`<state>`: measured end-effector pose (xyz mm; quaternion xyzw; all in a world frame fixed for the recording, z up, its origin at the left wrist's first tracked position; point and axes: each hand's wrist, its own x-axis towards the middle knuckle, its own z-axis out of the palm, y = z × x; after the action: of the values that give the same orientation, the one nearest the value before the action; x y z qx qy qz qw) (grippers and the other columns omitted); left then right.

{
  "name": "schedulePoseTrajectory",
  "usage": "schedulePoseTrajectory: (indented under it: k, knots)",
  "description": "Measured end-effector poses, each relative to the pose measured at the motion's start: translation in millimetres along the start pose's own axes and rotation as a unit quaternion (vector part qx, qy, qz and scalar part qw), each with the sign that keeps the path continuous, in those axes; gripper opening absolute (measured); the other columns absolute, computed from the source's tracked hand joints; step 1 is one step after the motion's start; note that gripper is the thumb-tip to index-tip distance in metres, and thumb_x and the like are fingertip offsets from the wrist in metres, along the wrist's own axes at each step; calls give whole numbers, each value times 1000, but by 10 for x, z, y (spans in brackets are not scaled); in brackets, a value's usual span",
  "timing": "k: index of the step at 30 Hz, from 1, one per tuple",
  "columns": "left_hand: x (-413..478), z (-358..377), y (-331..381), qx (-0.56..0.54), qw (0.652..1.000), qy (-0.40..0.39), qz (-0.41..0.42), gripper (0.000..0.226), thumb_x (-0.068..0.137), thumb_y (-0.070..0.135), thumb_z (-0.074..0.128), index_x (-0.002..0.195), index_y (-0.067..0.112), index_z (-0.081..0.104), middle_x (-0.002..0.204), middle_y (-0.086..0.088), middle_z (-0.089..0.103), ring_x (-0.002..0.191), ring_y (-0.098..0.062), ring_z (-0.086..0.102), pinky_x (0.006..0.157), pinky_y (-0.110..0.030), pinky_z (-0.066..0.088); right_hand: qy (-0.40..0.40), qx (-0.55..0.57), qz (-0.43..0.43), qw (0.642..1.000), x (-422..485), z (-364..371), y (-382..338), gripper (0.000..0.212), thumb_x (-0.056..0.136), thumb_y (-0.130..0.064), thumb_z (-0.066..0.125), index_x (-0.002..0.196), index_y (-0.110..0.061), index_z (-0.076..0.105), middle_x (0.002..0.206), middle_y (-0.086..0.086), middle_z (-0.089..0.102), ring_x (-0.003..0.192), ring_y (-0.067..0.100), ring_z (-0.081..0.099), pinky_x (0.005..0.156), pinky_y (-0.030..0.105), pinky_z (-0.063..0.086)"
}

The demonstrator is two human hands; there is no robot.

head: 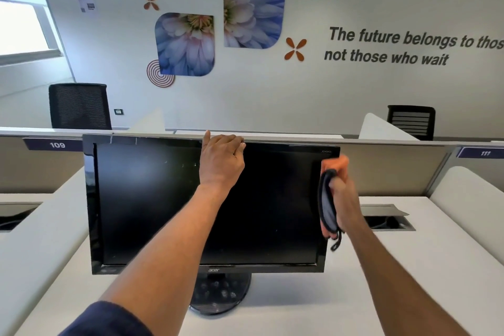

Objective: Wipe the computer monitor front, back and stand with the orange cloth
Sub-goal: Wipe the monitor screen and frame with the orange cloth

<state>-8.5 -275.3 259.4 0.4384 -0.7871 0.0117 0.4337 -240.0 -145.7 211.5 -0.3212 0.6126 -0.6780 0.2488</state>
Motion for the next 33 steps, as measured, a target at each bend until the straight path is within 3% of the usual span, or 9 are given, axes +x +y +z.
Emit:
schedulePoseTrajectory:
  k: [3, 5, 7, 10, 14, 19, 23, 28, 33]
  knots:
    - [2, -54, -42, -2, 1000, -6, -6, 29, 99, 31, 47, 115, 22, 70, 116, 9, 69, 115, -13, 55, 122, -36, 7, 13, -65, -82, 994, 262, 135, -387, 26, 83, -12, 45, 99, -25, 61, 92, -6, 66, 83, 10, 62, 71, 21, 49]
    - [-3, -82, -37, -3, 1000, -10, -9, 30, 99, 31, 47, 116, 22, 69, 117, 8, 68, 117, -13, 54, 122, -36, 7, 17, -174, -152, 973, 373, 188, -532, 33, 81, -20, 46, 110, -29, 58, 115, -13, 61, 104, 11, 58, 87, 31, 48]
    - [-6, -97, -21, -4, 1000, -12, -12, 30, 99, 32, 47, 117, 21, 69, 118, 8, 68, 118, -14, 54, 122, -36, 7, 38, -311, -195, 929, 445, 205, -554, 43, 78, -29, 46, 120, -28, 53, 125, -5, 57, 113, 20, 53, 95, 44, 45]
    - [9, -77, 7, -7, 1000, -12, -10, 30, 99, 31, 48, 117, 21, 69, 119, 7, 68, 119, -14, 54, 122, -36, 8, 22, -513, -260, 817, 421, 281, -680, 52, 74, -36, 41, 122, -19, 53, 122, 7, 59, 111, 32, 51, 95, 47, 38]
    - [33, -18, 63, -4, 1000, -21, -7, 31, 98, 31, 49, 118, 20, 69, 121, 5, 68, 121, -16, 53, 121, -37, 10, -80, -606, -284, 738, 252, 688, -882, 62, 70, -44, 35, 124, -20, 54, 124, 6, 60, 113, 32, 52, 95, 47, 37]
    - [50, -149, -4, 8, 999, -47, -1, 29, 88, 25, 51, 106, 17, 72, 111, -1, 70, 115, -22, 56, 120, -41, 16, -181, -577, -302, 737, -27, 1376, -931, 65, 76, -47, 31, 133, -18, 45, 133, 8, 51, 122, 31, 44, 104, 53, 27]
    - [97, -279, -19, 33, 995, -91, 25, 29, 92, 24, 44, 104, 21, 70, 107, 1, 71, 107, -21, 59, 116, -36, 24, -238, -549, -292, 747, 128, 1244, -980, 64, 84, -48, 29, 143, -24, 40, 142, 6, 48, 128, 28, 43, 107, 48, 28]
    - [163, -390, 16, 61, 992, -113, 19, 28, 97, 30, 44, 98, 19, 70, 99, -3, 71, 97, -27, 62, 85, -35, 46, -216, -594, -277, 723, 385, 667, -990, 63, 87, -68, 35, 143, -39, 38, 142, -4, 51, 128, 21, 46, 106, 42, 33]
    - [275, -530, -97, 140, 982, -122, -16, 46, 89, 60, 50, 85, 21, 74, 85, -2, 70, 85, -23, 63, 77, -34, 49, -171, -629, -193, 734, 598, 180, -1048, 66, 77, -82, 20, 134, -54, 39, 127, -7, 58, 118, 25, 52, 99, 55, 37]
